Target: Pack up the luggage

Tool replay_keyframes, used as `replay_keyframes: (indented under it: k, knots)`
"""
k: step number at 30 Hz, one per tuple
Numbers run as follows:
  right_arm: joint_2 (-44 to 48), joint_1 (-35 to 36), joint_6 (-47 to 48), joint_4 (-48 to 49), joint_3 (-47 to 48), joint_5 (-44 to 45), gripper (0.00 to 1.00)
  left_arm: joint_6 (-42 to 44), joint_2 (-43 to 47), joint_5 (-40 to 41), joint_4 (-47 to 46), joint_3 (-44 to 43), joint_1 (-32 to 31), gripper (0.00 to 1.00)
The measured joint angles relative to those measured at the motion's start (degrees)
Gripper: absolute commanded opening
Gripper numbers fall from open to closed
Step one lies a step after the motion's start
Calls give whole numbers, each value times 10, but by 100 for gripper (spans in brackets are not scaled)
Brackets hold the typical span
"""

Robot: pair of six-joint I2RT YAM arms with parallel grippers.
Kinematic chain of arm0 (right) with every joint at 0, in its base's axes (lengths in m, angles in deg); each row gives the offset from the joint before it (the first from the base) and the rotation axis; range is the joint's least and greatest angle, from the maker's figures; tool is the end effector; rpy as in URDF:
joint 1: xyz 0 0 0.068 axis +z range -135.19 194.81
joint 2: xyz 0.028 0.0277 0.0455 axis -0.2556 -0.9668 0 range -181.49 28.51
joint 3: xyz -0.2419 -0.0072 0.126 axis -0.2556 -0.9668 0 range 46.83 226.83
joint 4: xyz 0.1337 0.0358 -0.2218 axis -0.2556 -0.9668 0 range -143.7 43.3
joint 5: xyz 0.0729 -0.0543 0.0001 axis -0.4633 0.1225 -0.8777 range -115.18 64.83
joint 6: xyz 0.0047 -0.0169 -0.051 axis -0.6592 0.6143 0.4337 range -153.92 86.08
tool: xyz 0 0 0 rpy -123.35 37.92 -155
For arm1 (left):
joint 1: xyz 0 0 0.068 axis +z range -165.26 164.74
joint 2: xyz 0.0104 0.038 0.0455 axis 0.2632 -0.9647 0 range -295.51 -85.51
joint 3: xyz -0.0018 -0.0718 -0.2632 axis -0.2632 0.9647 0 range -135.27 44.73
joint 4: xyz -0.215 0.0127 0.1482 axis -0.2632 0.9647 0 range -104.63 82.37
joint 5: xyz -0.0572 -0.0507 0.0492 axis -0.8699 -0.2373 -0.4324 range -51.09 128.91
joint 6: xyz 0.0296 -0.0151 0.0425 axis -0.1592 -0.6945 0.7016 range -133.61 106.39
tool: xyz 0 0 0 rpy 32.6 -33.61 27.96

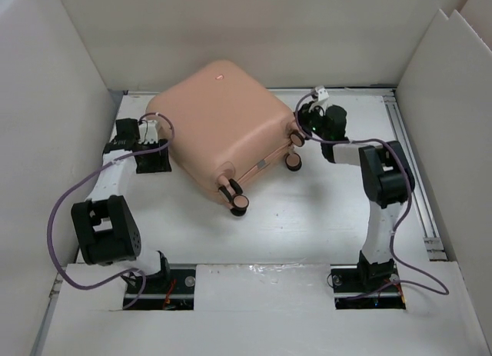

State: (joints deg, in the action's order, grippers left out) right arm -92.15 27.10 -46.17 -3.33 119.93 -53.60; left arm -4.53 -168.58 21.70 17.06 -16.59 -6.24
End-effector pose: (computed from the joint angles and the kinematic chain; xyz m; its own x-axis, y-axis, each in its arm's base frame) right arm 0.4549 0.1165 0.1927 -0.2078 0.1457 -0.9673 -0.6211 0.7443 0.2455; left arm 0.3001 0.0371 0.2538 -0.7794 0.0289 -0.6258 0.1492 0.9788 -0.1406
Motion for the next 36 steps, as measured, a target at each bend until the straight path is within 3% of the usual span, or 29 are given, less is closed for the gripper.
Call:
replay_keyframes:
  k: [8, 12, 14, 17, 20, 23, 26, 30, 36]
  knots:
    - [138, 9, -16, 106, -227, 49, 11, -3, -111, -1, -66, -92, -3, 61]
    - [179, 16, -32, 138, -295, 69, 27, 3, -122, 0, -72, -139, -10, 73]
    - [200, 16, -40, 141, -323, 79, 42, 12, -107, 2, -71, -150, -13, 77]
    - [255, 13, -44, 123, -377, 90, 51, 40, -54, -6, -52, -152, -15, 87]
    - [331, 21, -23, 67, -417, 104, 52, 91, 40, -31, -21, -146, -23, 100]
    - [393, 47, 4, 13, -433, 136, 52, 156, 146, -61, 25, -130, -59, 100]
    - [430, 66, 10, -21, -441, 151, 54, 213, 194, -95, 96, -125, -84, 100]
    - [446, 88, 6, -53, -441, 165, 58, 239, 193, -113, 162, -102, -116, 100]
    - [486, 130, -4, -79, -479, 238, 67, 199, 189, -87, 187, -56, -165, 100]
